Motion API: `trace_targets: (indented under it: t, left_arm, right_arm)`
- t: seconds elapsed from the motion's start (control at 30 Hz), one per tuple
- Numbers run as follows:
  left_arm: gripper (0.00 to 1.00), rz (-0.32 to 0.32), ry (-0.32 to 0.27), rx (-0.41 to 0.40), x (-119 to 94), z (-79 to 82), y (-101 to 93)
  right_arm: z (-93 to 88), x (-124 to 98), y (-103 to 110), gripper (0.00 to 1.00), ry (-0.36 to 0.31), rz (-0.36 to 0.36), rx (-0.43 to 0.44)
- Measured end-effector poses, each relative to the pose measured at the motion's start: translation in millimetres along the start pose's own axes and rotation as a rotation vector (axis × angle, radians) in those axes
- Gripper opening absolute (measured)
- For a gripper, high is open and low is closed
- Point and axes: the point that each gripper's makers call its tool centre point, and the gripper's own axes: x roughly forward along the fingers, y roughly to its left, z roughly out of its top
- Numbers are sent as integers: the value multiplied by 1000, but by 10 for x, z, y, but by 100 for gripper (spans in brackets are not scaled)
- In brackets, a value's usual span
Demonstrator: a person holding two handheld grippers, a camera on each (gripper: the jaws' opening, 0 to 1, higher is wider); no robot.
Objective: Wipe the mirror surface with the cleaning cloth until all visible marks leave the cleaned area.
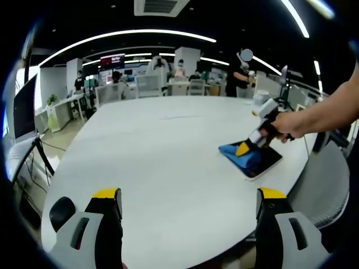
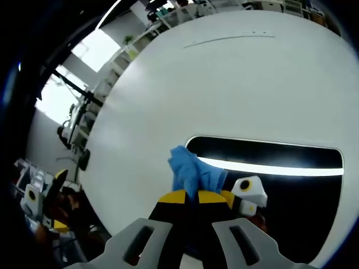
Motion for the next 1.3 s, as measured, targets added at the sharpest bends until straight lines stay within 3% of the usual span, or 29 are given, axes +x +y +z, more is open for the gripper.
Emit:
trace_targets:
  t: [0.63,1.3]
  left_arm:
    - [100,-2,16,26,-44,-50,-61]
    - [100,-7,-17,9,-100,92,-81]
  right_arm:
    - [-53,-173,-277,0,7,-31,-16]
    - [-107,-405,-735,0,10,-81,-4]
